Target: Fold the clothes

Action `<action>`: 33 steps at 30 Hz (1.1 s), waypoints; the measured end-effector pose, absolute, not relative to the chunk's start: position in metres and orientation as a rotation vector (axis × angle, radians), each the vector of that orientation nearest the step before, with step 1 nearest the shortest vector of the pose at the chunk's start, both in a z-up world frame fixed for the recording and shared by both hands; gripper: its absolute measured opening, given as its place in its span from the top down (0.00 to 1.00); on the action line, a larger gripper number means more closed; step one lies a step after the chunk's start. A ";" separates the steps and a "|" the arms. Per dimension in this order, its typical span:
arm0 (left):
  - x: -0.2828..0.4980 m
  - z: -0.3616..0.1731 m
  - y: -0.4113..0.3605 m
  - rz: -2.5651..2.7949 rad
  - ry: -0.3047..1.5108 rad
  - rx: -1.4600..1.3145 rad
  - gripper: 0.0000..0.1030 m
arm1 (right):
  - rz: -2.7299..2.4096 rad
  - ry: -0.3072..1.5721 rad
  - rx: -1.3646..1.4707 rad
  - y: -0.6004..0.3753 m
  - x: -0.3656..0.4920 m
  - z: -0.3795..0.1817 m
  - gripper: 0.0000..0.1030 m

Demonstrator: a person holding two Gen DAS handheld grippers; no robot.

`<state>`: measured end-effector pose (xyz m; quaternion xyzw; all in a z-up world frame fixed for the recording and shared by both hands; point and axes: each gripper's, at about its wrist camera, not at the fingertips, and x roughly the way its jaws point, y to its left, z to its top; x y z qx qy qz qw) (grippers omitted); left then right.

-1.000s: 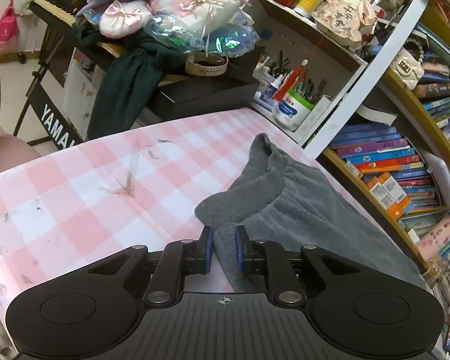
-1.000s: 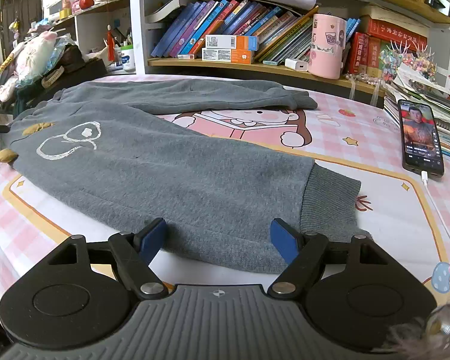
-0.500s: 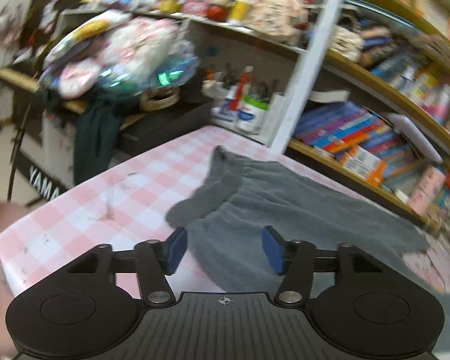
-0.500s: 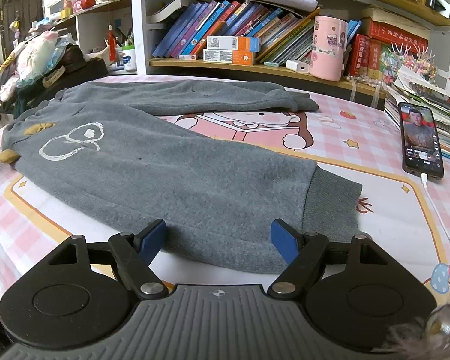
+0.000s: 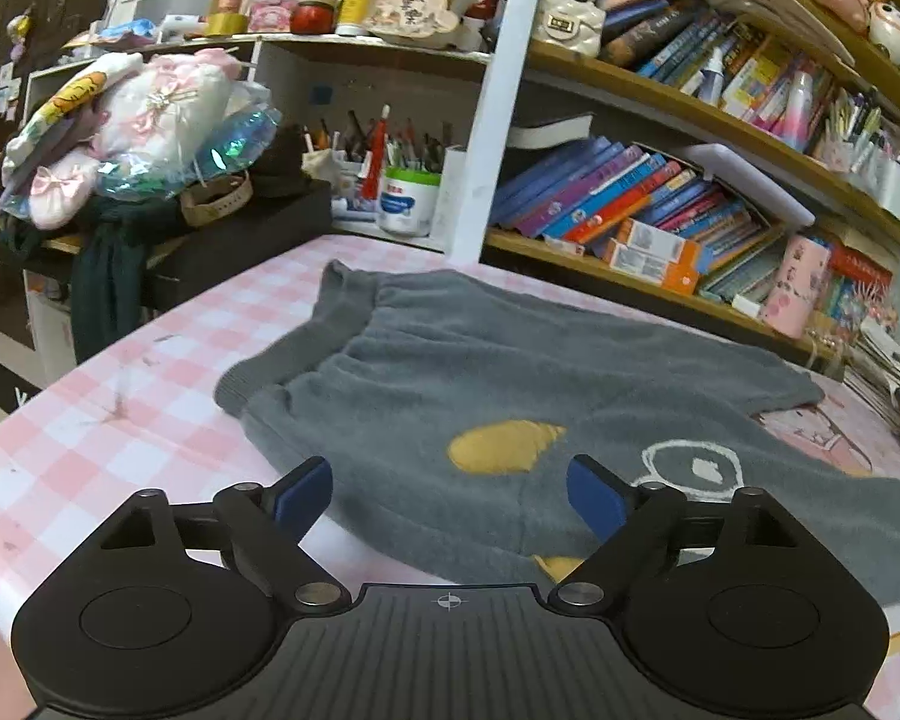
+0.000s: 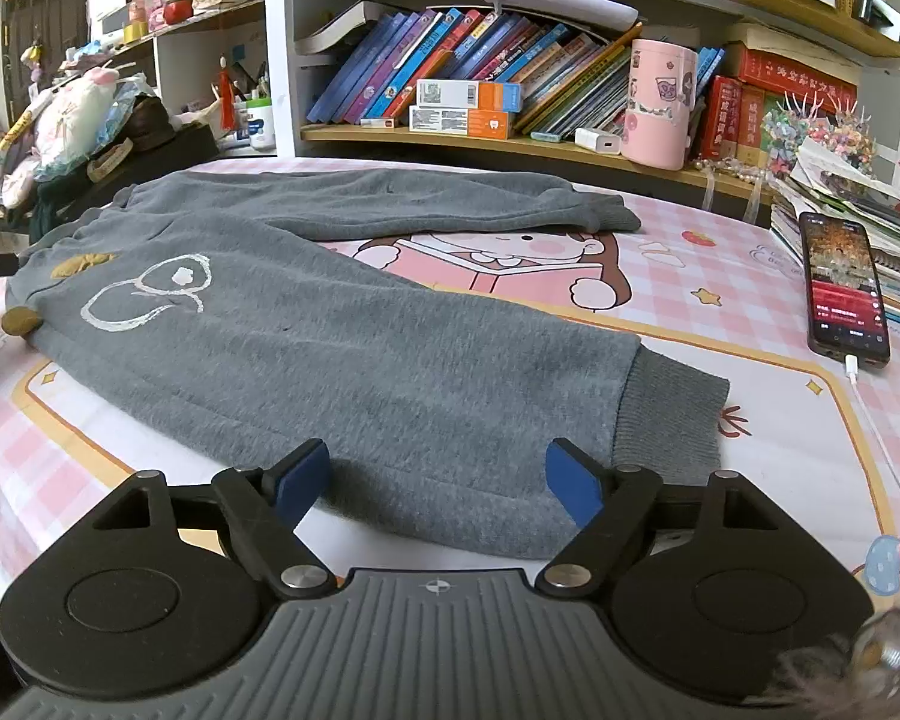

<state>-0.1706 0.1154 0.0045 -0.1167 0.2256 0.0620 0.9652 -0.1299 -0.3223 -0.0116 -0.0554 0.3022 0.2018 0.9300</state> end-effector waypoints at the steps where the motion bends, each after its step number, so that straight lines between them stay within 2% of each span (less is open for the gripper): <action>1: -0.170 0.005 0.114 0.119 0.457 -0.233 0.14 | 0.417 0.618 -0.108 -0.322 -0.130 -0.011 0.24; 8: -0.151 0.013 0.107 0.074 0.468 -0.151 0.07 | 0.434 0.588 -0.099 -0.319 -0.122 0.003 0.23; 14: -0.119 0.017 0.109 0.053 0.510 -0.093 0.06 | 0.473 0.569 -0.166 -0.310 -0.097 0.021 0.20; 33: -0.031 0.032 0.097 -0.034 0.559 0.135 0.04 | 0.524 0.705 -0.190 -0.298 0.064 0.032 0.18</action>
